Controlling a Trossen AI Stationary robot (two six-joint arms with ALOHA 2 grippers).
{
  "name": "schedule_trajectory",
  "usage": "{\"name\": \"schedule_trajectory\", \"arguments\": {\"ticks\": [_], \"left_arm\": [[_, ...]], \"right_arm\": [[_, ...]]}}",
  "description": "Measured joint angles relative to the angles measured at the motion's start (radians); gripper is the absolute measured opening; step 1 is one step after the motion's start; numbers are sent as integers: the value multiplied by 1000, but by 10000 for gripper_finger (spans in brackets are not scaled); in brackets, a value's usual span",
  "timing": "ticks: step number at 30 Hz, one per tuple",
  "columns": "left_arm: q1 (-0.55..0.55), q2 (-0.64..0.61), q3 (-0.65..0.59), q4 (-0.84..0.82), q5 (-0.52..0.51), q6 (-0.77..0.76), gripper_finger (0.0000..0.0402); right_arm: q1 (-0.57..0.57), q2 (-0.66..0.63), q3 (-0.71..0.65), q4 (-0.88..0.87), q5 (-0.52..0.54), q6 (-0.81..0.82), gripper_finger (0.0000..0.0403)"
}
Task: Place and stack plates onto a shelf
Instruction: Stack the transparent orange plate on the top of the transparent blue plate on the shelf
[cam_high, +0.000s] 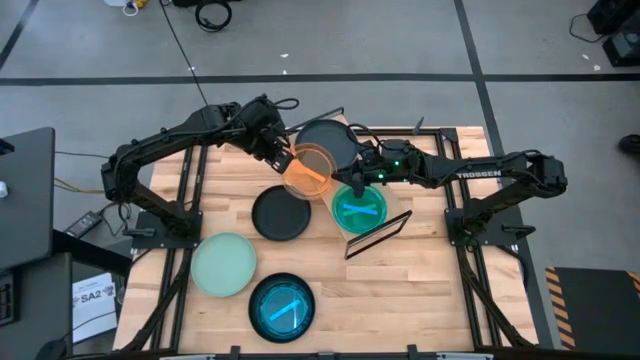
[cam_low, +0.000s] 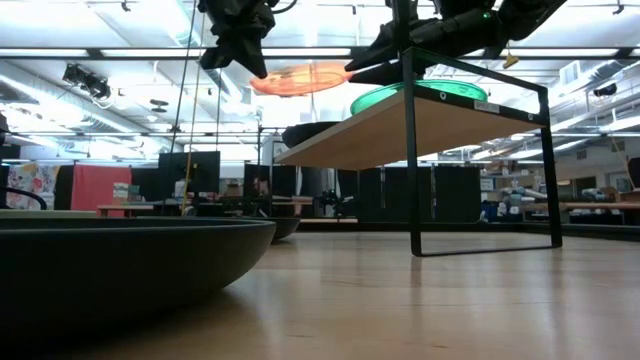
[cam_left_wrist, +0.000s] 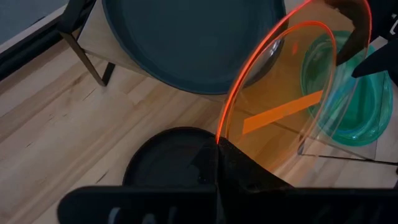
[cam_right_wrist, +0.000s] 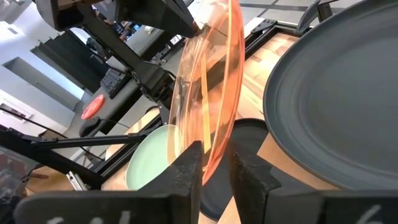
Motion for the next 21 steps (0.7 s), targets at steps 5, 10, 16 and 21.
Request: {"name": "schedule_trajectory", "arguments": {"ticks": [5, 10, 16, 21], "left_arm": [[0, 0, 0, 0, 0, 1, 4], [0, 0, 0, 0, 0, 5, 4], [0, 0, 0, 0, 0, 8, 4], [0, 0, 0, 0, 0, 8, 10]], "right_arm": [[0, 0, 0, -1, 0, 1, 65], [-1, 0, -1, -3, 1, 2, 46], [-1, 0, -2, -4, 1, 2, 40], [-1, 0, -2, -3, 1, 2, 39]]}}
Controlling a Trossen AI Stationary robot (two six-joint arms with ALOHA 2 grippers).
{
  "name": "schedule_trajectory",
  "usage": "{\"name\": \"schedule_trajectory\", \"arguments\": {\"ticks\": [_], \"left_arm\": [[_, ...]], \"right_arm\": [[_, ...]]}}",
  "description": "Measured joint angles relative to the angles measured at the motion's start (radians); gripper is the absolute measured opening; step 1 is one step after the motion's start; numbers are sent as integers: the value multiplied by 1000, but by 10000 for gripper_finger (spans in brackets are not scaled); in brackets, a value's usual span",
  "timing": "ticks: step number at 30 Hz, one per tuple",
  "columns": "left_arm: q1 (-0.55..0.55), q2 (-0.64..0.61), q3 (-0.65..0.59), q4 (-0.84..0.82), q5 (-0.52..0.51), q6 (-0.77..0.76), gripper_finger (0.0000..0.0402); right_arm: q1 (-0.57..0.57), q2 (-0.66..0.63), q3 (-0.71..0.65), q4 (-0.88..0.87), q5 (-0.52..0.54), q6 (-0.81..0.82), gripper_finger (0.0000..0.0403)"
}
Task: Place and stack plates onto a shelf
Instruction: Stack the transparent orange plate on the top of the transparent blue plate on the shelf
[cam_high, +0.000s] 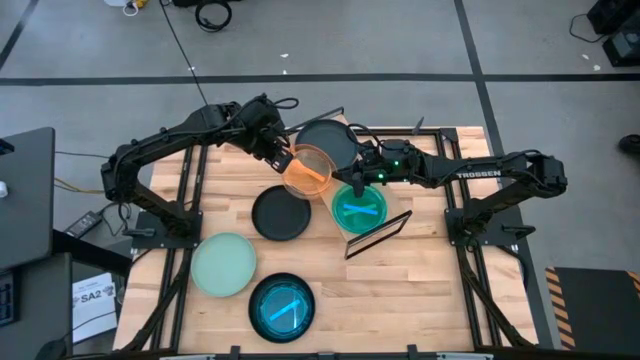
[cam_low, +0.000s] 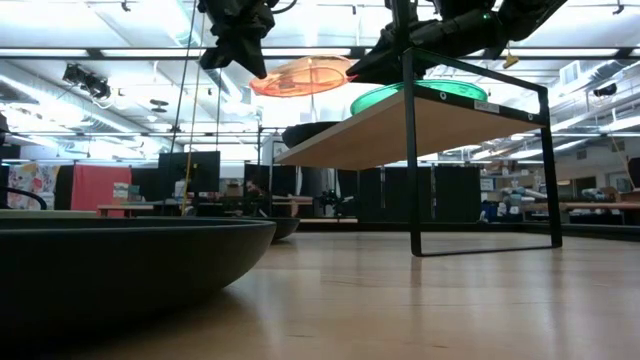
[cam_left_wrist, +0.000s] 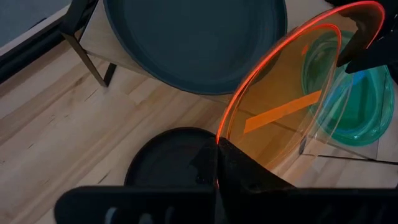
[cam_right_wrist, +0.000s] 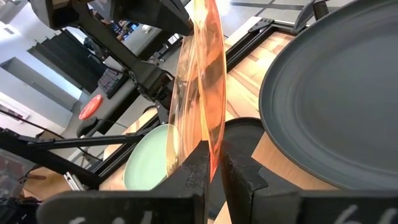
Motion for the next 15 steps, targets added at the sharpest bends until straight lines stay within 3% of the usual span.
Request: {"name": "schedule_trajectory", "arguments": {"ticks": [15], "left_arm": [[-1, 0, 0, 4, 15, 40, 101]], "right_arm": [[0, -1, 0, 1, 0, -2, 20]]}}
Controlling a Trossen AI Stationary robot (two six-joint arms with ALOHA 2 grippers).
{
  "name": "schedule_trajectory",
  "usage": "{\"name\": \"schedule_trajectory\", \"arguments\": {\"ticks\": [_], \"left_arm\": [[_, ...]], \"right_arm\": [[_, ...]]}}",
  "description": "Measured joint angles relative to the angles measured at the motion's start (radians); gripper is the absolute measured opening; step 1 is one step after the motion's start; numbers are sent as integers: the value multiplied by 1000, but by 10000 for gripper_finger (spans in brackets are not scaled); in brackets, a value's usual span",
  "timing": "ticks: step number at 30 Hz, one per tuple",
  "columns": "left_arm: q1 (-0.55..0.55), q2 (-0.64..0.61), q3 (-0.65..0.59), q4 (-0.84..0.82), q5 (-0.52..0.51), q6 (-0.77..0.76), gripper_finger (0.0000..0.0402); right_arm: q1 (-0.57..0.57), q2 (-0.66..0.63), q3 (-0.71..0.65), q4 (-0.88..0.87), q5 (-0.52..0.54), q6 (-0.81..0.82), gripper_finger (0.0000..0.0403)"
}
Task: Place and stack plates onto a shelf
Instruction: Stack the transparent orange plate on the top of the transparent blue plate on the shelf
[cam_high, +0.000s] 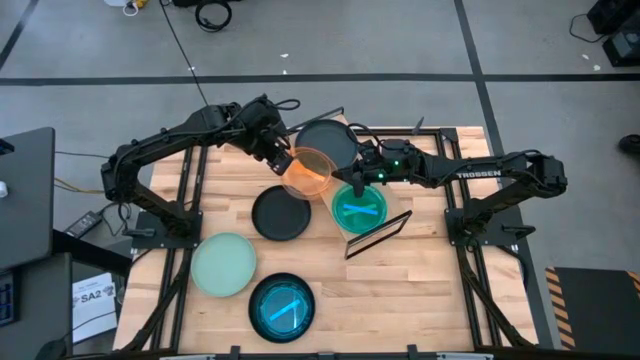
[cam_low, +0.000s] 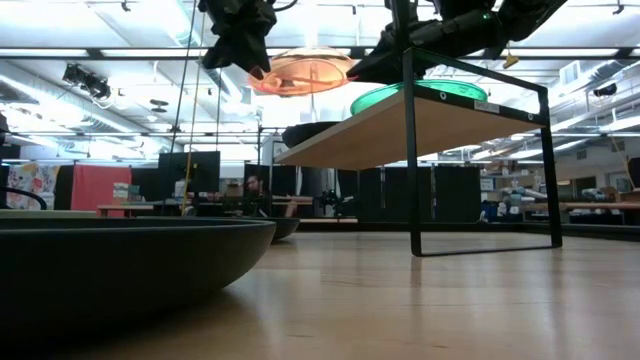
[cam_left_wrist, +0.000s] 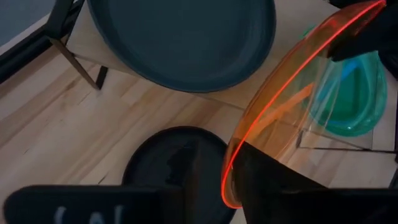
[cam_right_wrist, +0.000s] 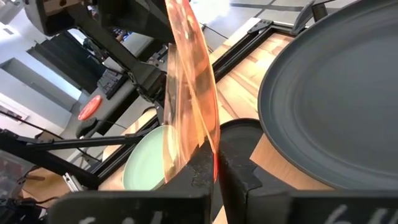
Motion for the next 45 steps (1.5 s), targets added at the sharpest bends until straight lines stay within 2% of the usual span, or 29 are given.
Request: {"name": "schedule_trajectory", "arguments": {"ticks": [5, 9, 24, 34, 39, 45], "left_arm": [[0, 0, 0, 1, 12, 14, 103], [1, 0, 0, 15, 59, 13, 103], [27, -27, -2, 20, 87, 46, 103], [32, -72, -1, 17, 190, 40, 103], [29, -99, -1, -16, 241, 45, 103], [29, -140, -1, -104, 254, 50, 103]], "right_arm": [[-1, 0, 0, 3, -1, -3, 7], [-3, 0, 0, 2, -1, -3, 7], [-3, 0, 2, 3, 4, -3, 7], [-11, 0, 2, -1, 26, 13, 7], [-31, -2, 2, 2, 19, 23, 7], [-56, -21, 2, 3, -18, 29, 7]]}}
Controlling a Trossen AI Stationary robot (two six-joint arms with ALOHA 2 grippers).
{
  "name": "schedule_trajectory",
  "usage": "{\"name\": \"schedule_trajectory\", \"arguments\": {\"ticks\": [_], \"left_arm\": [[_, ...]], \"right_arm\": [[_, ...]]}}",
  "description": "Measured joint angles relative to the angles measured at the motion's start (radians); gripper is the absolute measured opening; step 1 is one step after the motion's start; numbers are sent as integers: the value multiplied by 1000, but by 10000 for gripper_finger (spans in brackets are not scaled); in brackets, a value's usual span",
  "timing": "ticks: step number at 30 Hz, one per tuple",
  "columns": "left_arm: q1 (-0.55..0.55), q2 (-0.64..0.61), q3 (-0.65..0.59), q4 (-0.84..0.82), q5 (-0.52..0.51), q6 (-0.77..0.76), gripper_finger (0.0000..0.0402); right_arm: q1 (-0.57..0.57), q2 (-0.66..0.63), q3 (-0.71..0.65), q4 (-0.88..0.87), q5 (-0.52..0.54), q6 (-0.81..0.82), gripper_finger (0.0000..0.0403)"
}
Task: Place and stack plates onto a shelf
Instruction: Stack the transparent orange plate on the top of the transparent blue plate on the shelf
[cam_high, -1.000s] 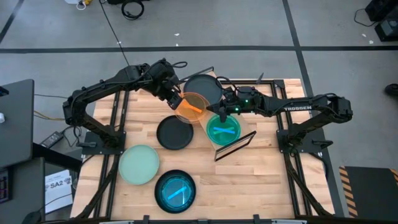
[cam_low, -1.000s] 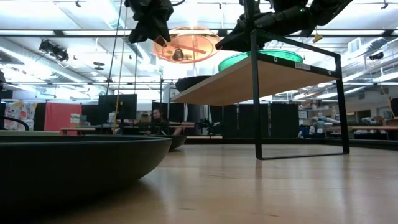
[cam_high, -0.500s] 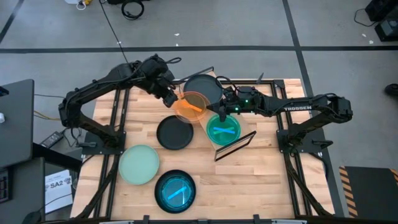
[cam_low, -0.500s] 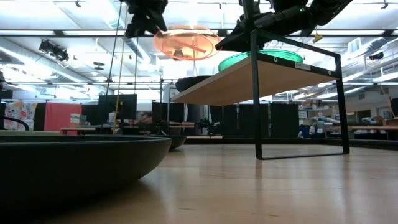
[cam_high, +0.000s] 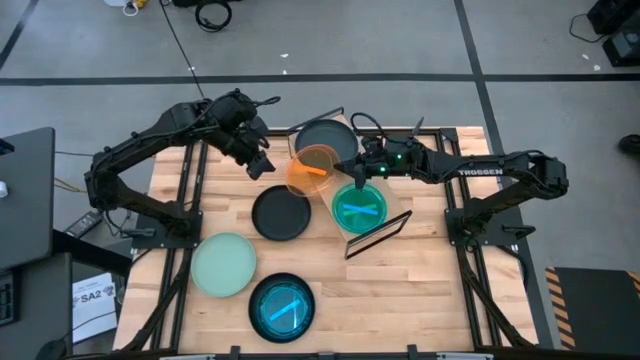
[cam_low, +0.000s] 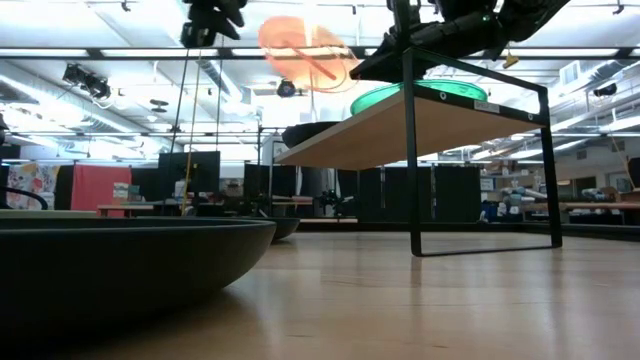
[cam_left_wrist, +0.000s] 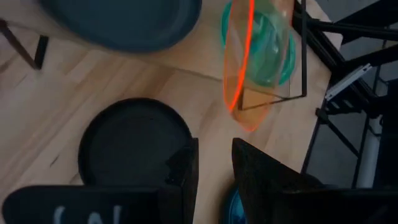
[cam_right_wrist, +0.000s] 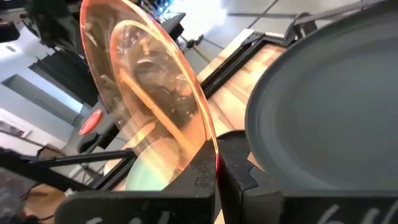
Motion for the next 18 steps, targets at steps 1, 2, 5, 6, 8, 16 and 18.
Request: {"name": "schedule_trajectory", "arguments": {"ticks": [1, 2, 5, 6, 8, 16, 18], "left_arm": [[0, -6, 0, -20, 0, 0, 103], [0, -11, 0, -40, 0, 0, 103], [-12, -22, 0, -93, -3, 0, 103], [-20, -22, 0, -105, -3, 0, 103], [-42, -20, 0, -131, -8, 18, 103], [-208, -10, -5, -124, -111, 115, 103], [-253, -11, -5, -117, -137, 112, 103]], "right_arm": [[-4, -8, 0, -8, -13, 4, 7], [-7, -15, 0, -4, -27, 5, 7], [-18, -43, 0, -6, -89, 15, 7], [-23, -54, 0, -7, -112, 32, 7], [-31, -76, 0, -13, -159, 60, 7], [-61, -199, 0, -130, -328, 145, 7], [-67, -235, 0, -194, -352, 159, 7]]}}
